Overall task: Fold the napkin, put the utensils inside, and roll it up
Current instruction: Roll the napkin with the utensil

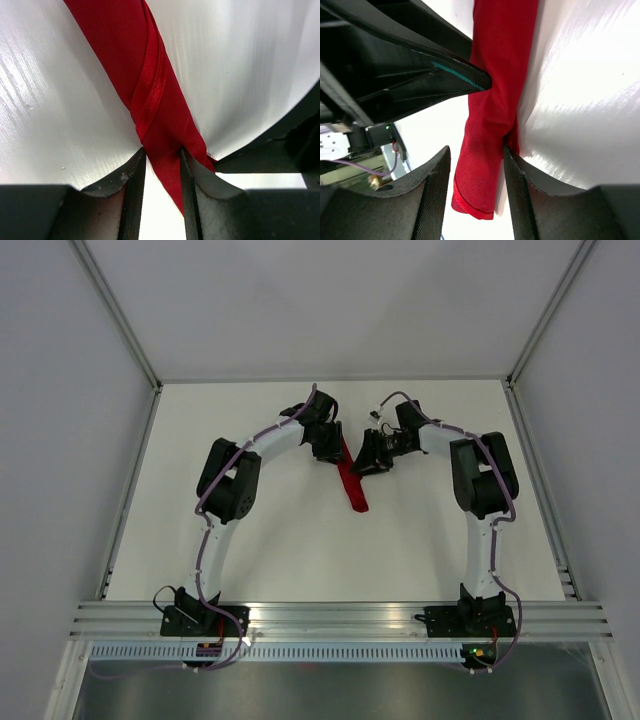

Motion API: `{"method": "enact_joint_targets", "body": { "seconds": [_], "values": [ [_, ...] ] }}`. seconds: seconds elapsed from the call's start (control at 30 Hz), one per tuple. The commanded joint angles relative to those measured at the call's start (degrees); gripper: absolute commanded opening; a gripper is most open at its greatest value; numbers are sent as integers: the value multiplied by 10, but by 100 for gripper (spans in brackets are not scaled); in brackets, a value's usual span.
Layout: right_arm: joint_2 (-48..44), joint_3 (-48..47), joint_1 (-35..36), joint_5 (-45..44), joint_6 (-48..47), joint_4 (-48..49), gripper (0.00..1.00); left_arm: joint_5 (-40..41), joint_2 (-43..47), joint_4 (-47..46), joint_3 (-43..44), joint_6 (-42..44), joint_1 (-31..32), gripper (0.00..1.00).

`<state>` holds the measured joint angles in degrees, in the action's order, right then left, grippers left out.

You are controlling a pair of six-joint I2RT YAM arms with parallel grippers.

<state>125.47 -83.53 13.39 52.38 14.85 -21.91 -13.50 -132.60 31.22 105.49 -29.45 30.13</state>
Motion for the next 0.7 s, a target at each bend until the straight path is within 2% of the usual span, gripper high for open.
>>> {"method": "enact_joint_targets", "body": {
  "seconds": [0.0, 0.3, 0.67],
  "values": [
    [-46, -13, 0, -35, -11, -11, 52, 26, -22, 37, 13, 21, 0, 38],
    [-63, -18, 7, -133, -80, -29, 42, 24, -24, 40, 19, 22, -1, 39],
    [-77, -2, 41, -196, -128, -21, 41, 19, -32, 47, 30, 26, 0, 39]
  ]
}}
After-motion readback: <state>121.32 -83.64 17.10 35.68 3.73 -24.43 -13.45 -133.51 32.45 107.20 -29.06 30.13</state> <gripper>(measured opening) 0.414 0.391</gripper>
